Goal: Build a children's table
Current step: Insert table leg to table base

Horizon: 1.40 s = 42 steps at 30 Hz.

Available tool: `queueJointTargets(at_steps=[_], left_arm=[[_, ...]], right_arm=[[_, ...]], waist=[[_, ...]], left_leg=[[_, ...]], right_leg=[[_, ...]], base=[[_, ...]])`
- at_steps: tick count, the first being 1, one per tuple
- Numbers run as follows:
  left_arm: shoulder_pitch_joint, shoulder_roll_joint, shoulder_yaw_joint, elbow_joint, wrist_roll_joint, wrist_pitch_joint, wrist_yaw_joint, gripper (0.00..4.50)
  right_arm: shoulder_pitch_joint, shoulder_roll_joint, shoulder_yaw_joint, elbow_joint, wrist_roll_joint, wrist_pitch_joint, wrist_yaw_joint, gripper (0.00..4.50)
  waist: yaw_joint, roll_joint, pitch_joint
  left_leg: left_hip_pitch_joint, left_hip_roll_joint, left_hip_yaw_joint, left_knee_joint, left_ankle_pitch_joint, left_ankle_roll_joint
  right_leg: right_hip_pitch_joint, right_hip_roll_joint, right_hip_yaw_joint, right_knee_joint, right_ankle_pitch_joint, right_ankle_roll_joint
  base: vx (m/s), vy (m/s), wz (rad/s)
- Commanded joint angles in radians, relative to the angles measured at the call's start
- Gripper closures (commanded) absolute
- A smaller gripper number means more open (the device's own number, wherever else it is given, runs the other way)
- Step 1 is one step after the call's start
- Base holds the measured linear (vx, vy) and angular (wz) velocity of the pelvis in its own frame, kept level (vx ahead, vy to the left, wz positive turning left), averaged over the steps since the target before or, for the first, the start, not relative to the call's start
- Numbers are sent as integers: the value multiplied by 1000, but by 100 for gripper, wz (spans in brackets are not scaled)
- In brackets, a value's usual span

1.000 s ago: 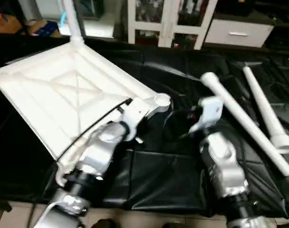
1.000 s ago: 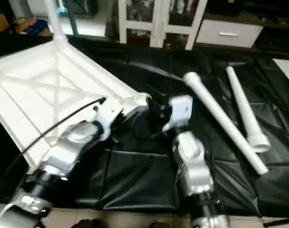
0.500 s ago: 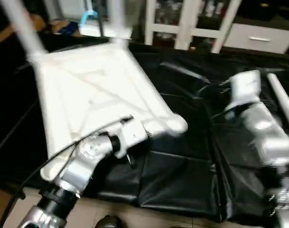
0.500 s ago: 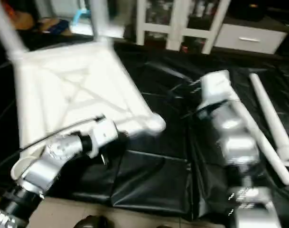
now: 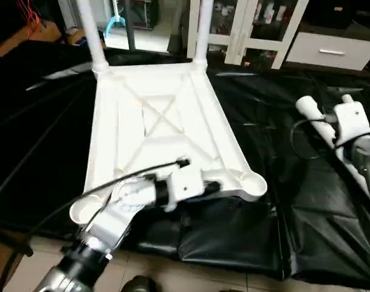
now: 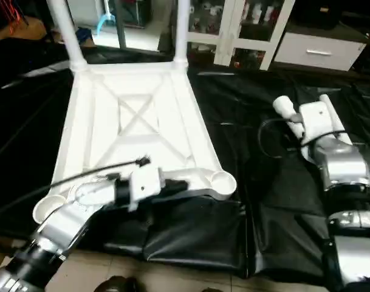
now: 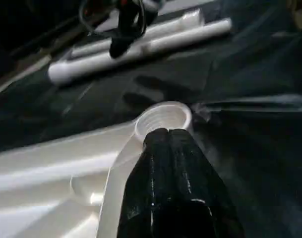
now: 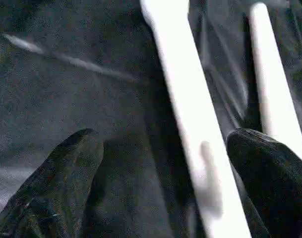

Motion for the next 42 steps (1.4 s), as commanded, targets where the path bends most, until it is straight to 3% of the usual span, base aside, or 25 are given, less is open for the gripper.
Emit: queueJointTargets(at_steps=[1,6,9,10,13,16,17,22,27,33,42], left_arm=[[-7,11,-1,2,-4,-22,-29,450],[-13,18,2,16,-3,-67,-35,450],[-23,15,25,5,-44,-57,-44,450],[-26,16,31,-1,-52,-52,-45,430],[-31,25,60,-42,-100,19,-61,410],[-28,42,66,-89,-123,77,-82,398],[-24,51,62,-113,-133,111,-94,373],[-26,73,56,-229,-214,251,-120,369],[-29,88,55,-323,-283,393,-138,369],[-29,113,50,-378,-317,483,-153,369],[-41,127,54,-390,-302,512,-139,368]], right_arm=[[-28,-40,25,57,-29,27,37,10],[-60,-71,38,171,-57,-29,77,10],[-74,-81,39,228,-65,-70,92,10],[-77,-83,39,239,-64,-77,97,3],[-88,-88,48,292,-66,-87,129,0],[-105,-82,27,344,-42,-46,198,0],[-107,-82,19,357,-32,-33,220,0],[-101,-95,31,432,-59,-36,242,0],[-92,-95,36,467,-68,-14,256,0],[-80,-93,41,486,-71,11,275,0],[-85,-83,24,497,-62,18,261,86]], waist=[[-4,-21,-70],[-9,-18,-69],[-8,-16,-66],[-8,-16,-67],[-7,-13,-64],[-5,-10,-62],[-5,-11,-62],[0,-8,-59],[0,-6,-56],[0,0,-57],[3,-1,-65]], left_leg=[[44,39,-21,-58,-204,17],[42,41,-20,-57,-206,22],[45,42,-19,-57,-222,20],[46,43,-18,-56,-218,22],[46,43,-17,-57,-228,23],[46,44,-19,-57,-233,25],[45,45,-18,-57,-232,27],[50,47,-17,-59,-236,13],[46,44,-19,-63,-268,-2],[50,45,-20,-65,-293,-27],[51,45,-19,-63,-293,-41]], right_leg=[[28,-20,11,-65,-108,-235],[28,-19,10,-63,-97,-257],[26,-18,10,-63,-101,-267],[26,-18,10,-62,-93,-272],[25,-17,9,-61,-93,-288],[26,-16,8,-61,-92,-295],[26,-16,9,-60,-89,-296],[24,-17,8,-60,-96,-315],[25,-16,8,-64,-146,-300],[22,-15,8,-67,-172,-289],[25,-16,8,-65,-156,-289]], base=[[0,0,0],[0,0,0],[0,0,0],[0,0,0],[0,0,0],[0,0,0],[0,0,0],[0,0,0],[0,0,0],[0,0,0],[0,0,0]])
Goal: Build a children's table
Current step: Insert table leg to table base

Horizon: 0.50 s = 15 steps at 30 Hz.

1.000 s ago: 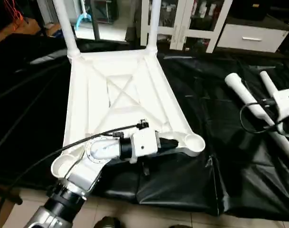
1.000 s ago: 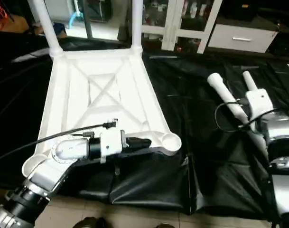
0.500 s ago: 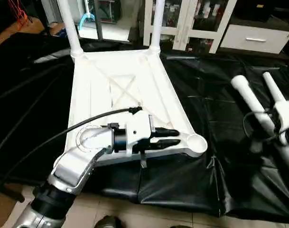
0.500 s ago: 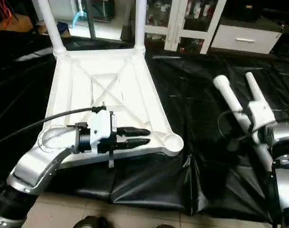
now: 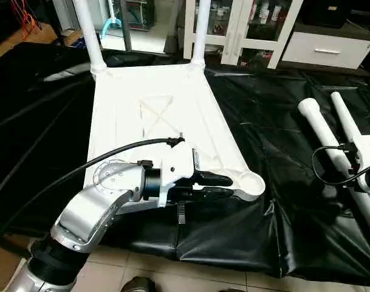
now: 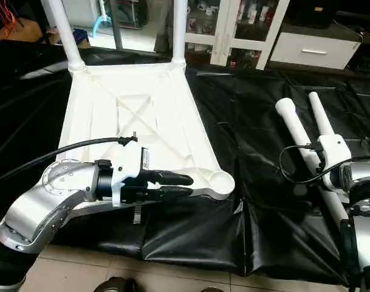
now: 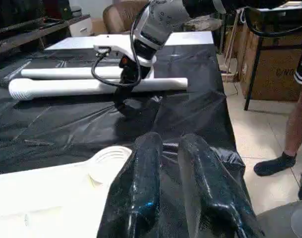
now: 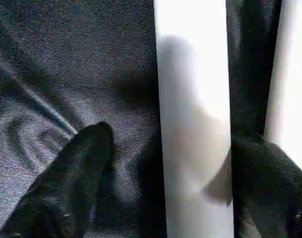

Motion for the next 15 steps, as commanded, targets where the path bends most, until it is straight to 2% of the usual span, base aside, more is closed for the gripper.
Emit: queueJointTargets(at_steps=[1,2,4,5,7,10,12,15], left_arm=[[-17,9,-5,-19,14,11,8,368],[-17,11,-5,-18,19,8,12,368],[-17,11,-4,-17,20,9,19,368],[-15,11,-4,-14,25,6,27,368],[-13,12,-3,-14,24,8,28,368],[-9,12,0,-16,27,9,33,368],[-6,12,3,-15,30,6,40,368],[-6,12,5,-14,32,3,44,368]], right_arm=[[20,7,3,38,-10,41,-7,93],[21,9,0,39,-8,43,-5,99],[22,11,-2,40,-6,43,-4,108],[24,14,-8,41,-1,44,-7,137],[26,16,-10,41,0,43,-9,147],[30,22,-23,42,6,43,-13,179],[32,24,-33,41,14,45,-18,185],[33,25,-47,40,25,47,-27,222]], waist=[[0,-6,-67],[1,-8,-71],[3,-7,-71],[4,-9,-74],[7,-9,-78],[10,-8,-79],[11,-7,-79],[14,-7,-79]], left_leg=[[49,40,-19,-66,-293,-41],[49,41,-19,-65,-286,-39],[49,41,-19,-64,-289,-41],[49,42,-19,-63,-281,-42],[49,41,-18,-61,-263,-39],[49,41,-18,-59,-259,-39],[49,41,-18,-59,-268,-44],[50,41,-18,-60,-287,-54]], right_leg=[[22,-18,10,-66,-157,-286],[25,-19,10,-65,-155,-285],[23,-19,10,-65,-164,-282],[24,-20,10,-64,-159,-281],[26,-20,10,-62,-141,-282],[25,-19,9,-61,-139,-284],[25,-19,9,-61,-150,-280],[23,-20,10,-64,-178,-269]], base=[[0,0,0],[0,0,0],[0,0,0],[0,0,0],[0,0,0],[0,0,0],[0,0,0],[0,0,0]])
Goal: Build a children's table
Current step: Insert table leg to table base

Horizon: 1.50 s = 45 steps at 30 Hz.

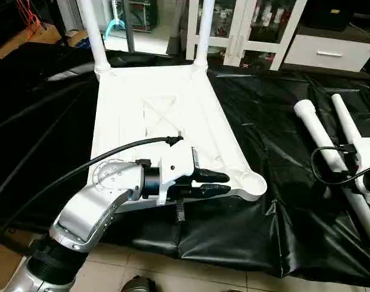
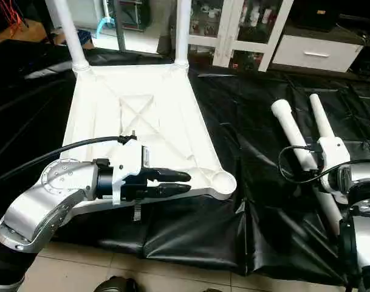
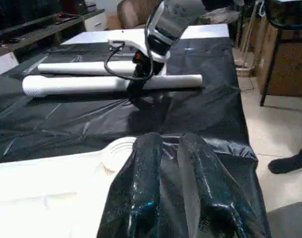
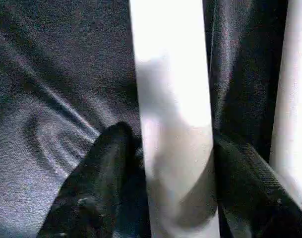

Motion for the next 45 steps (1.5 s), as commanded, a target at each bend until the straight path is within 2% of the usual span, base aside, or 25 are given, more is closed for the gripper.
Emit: queueJointTargets(at_steps=[1,6,8,13,14,16,17,18,23,24,25,27,29,30,31,32,33,34,36,39,40,41,43,45], left_arm=[[-5,4,7,-13,4,-2,9,368],[-4,-8,24,-8,-7,-2,27,368],[-8,-19,34,4,3,-13,53,368],[-58,-112,129,87,21,-33,222,368],[-60,-116,132,90,23,-33,229,368],[-68,-128,144,103,26,-33,254,368],[-89,-158,173,139,33,-24,321,368],[-96,-168,182,152,36,-19,345,368],[-106,-205,210,167,22,1,393,368],[-106,-211,215,166,17,6,397,368],[-109,-224,223,163,4,15,409,368],[-122,-267,253,154,-48,53,445,368],[-131,-291,271,151,-80,80,461,368],[-139,-308,284,148,-110,103,468,342],[-149,-326,298,145,-142,127,478,342],[-159,-345,313,140,-181,155,486,335],[-173,-370,332,134,-233,188,497,332],[-198,-402,357,132,-289,219,510,321],[-198,-402,357,132,-289,219,510,305],[-223,-409,359,142,-300,232,496,292],[-232,-412,355,141,-301,235,490,284],[-232,-412,355,141,-301,235,490,284],[-242,-427,357,126,-326,247,498,251],[-248,-432,356,118,-338,254,506,238]], right_arm=[[27,13,-10,31,4,26,-11,229],[32,16,-39,27,24,20,-31,265],[33,20,-53,19,33,11,-40,286],[13,46,-102,-42,87,-10,-30,301],[13,47,-103,-45,88,-10,-29,301],[11,51,-105,-55,93,0,-27,302],[11,63,-115,-91,112,8,-25,304],[12,68,-122,-109,119,16,-26,304],[33,91,-162,-249,163,44,-41,304],[41,96,-170,-280,173,43,-44,304],[61,108,-184,-349,190,32,-49,304],[129,161,-233,-569,255,-89,-44,304],[166,193,-249,-689,290,-160,-20,304],[191,222,-254,-773,317,-205,1,304],[211,244,-250,-847,335,-228,13,304],[233,266,-238,-919,346,-249,21,304],[258,293,-217,-999,358,-264,32,304],[290,332,-187,-1093,372,-293,46,304],[290,332,-187,-1093,372,-293,46,304],[330,365,-140,-1184,371,-328,59,305],[355,375,-107,-1240,367,-342,71,305],[355,375,-107,-1240,367,-342,71,305],[391,380,-62,-1305,351,-355,92,305],[408,384,-41,-1334,343,-363,100,305]], waist=[[-3,-6,-78],[0,-5,-83],[-1,-6,-84],[-5,-6,-86],[-4,-7,-89],[-4,-11,-90],[-5,-7,-90],[-6,-8,-90],[-1,-8,-98],[2,0,-99],[4,-2,-98],[8,-2,-100],[3,-5,-99],[6,-1,-100],[7,-2,-96],[2,1,-97],[2,1,-96],[3,8,-96],[2,4,-95],[0,4,-92],[-1,4,-93],[0,4,-93],[0,4,-94],[-2,3,-94]], left_leg=[[51,37,-19,-66,-296,-60],[53,38,-20,-65,-308,-71],[50,37,-20,-64,-299,-71],[47,33,-19,-60,-289,-59],[48,34,-19,-59,-282,-53],[42,33,-22,-58,-251,-41],[44,33,-19,-56,-239,-34],[43,32,-18,-55,-235,-30],[42,31,-17,-48,-158,15],[43,32,-18,-48,-152,16],[44,33,-17,-48,-150,21],[44,34,-19,-49,-150,26],[45,34,-20,-52,-165,33],[47,34,-21,-52,-170,32],[49,35,-18,-54,-192,29],[44,35,-24,-57,-181,33],[48,35,-22,-56,-183,26],[48,34,-25,-58,-185,25],[47,33,-24,-58,-192,20],[49,32,-25,-62,-223,8],[47,32,-27,-63,-223,3],[46,32,-28,-64,-220,2],[47,32,-29,-64,-214,-3],[45,32,-29,-64,-213,-3]], right_leg=[[21,-22,9,-66,-193,-261],[19,-22,9,-66,-200,-253],[21,-21,8,-64,-187,-253],[24,-20,9,-64,-170,-249],[23,-21,9,-64,-170,-248],[29,-22,6,-61,-152,-248],[26,-19,7,-61,-137,-250],[27,-18,7,-60,-130,-251],[31,-18,7,-53,-53,-267],[31,-19,6,-51,-45,-269],[30,-17,6,-52,-35,-269],[31,-22,8,-50,-10,-256],[30,-21,8,-55,-36,-252],[29,-23,8,-56,-50,-249],[26,-24,12,-61,-70,-242],[30,-20,9,-57,-68,-238],[26,-19,9,-58,-72,-234],[26,-19,8,-60,-80,-234],[25,-17,9,-62,-85,-229],[24,-18,9,-72,-146,-211],[25,-18,10,-71,-150,-196],[26,-18,10,-71,-150,-190],[26,-18,10,-69,-140,-184],[26,-19,10,-69,-136,-182]], base=[[0,0,0],[0,0,0],[0,0,0],[0,0,0],[0,0,0],[0,0,0],[0,0,0],[0,0,0],[0,0,0],[0,0,0],[0,0,0],[0,0,0],[0,0,0],[0,0,0],[0,0,0],[0,0,0],[0,0,0],[0,0,0],[0,0,0],[0,0,0],[0,0,0],[0,0,0],[0,0,0],[0,0,0]])
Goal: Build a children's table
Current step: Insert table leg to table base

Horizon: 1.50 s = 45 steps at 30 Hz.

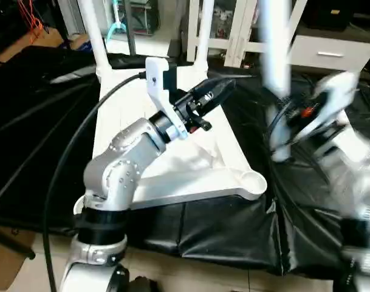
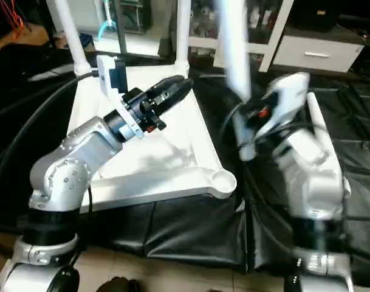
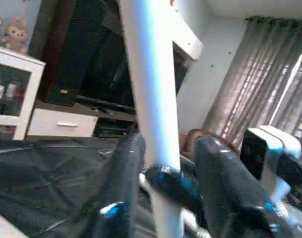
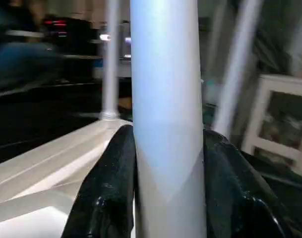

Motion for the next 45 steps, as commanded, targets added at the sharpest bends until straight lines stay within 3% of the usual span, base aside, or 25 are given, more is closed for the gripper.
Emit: queueJointTargets(at_steps=[1,3,6,10,17,23,24,27,31,38,44,45], left_arm=[[-23,-7,-6,-32,-24,18,7,238],[-33,-6,-16,-25,-2,12,30,206],[-34,-22,-9,-22,-27,19,31,202],[-30,-34,-20,-41,-51,45,24,154],[-15,-45,-62,-48,-33,32,22,95],[-8,-63,-70,-62,-50,24,4,88],[-8,-62,-70,-63,-50,27,4,58],[-7,-46,-76,-43,-22,36,17,52],[-9,-54,-68,-24,-5,21,43,7],[-14,-90,-24,-3,-26,-2,82,0],[-19,-93,-9,-14,-49,3,80,0],[-19,-93,-9,-17,-53,7,77,29]], right_arm=[[9,-3,15,-60,-7,-23,12,305],[25,0,40,-91,-20,-42,17,305],[33,-3,69,-108,-41,-40,14,305],[32,1,94,-117,-66,-62,3,305],[20,21,115,-123,-84,-61,-28,305],[7,37,133,-120,-105,-57,-55,305],[5,37,133,-119,-105,-58,-57,305],[-5,36,140,-128,-108,-60,-57,305],[-4,41,154,-149,-113,-63,-50,305],[-9,42,180,-178,-124,-70,-45,305],[-7,37,195,-189,-141,-73,-44,305],[-8,36,195,-187,-144,-74,-50,305]], waist=[[-3,-9,-87],[-4,-10,-87],[-4,-9,-87],[-5,-8,-87],[-5,-8,-89],[-6,-8,-89],[-6,-8,-89],[-6,-8,-89],[-7,-7,-90],[-5,-3,-90],[-6,-6,-89],[-6,-4,-90]], left_leg=[[47,31,-27,-68,-211,-4],[46,30,-27,-67,-212,0],[45,30,-28,-66,-202,2],[46,29,-28,-66,-204,-1],[46,28,-28,-63,-191,5],[46,29,-28,-63,-188,6],[46,28,-28,-63,-188,6],[47,28,-28,-63,-194,2],[47,28,-28,-62,-189,2],[46,29,-30,-62,-187,3],[47,29,-30,-63,-207,-5],[47,29,-30,-63,-205,-6]], right_leg=[[28,-20,10,-69,-138,-180],[29,-19,11,-69,-132,-175],[30,-20,11,-69,-127,-174],[29,-18,11,-69,-126,-178],[31,-18,11,-66,-102,-180],[32,-17,11,-65,-94,-180],[32,-17,11,-65,-96,-179],[32,-17,11,-66,-105,-175],[32,-16,11,-65,-92,-175],[33,-17,12,-63,-76,-181],[32,-15,11,-65,-96,-177],[33,-16,11,-65,-98,-177]], base=[[0,0,0],[0,0,0],[0,0,0],[0,0,0],[0,0,0],[0,0,0],[0,0,0],[0,0,0],[0,0,0],[0,0,0],[0,0,0],[0,0,0]])
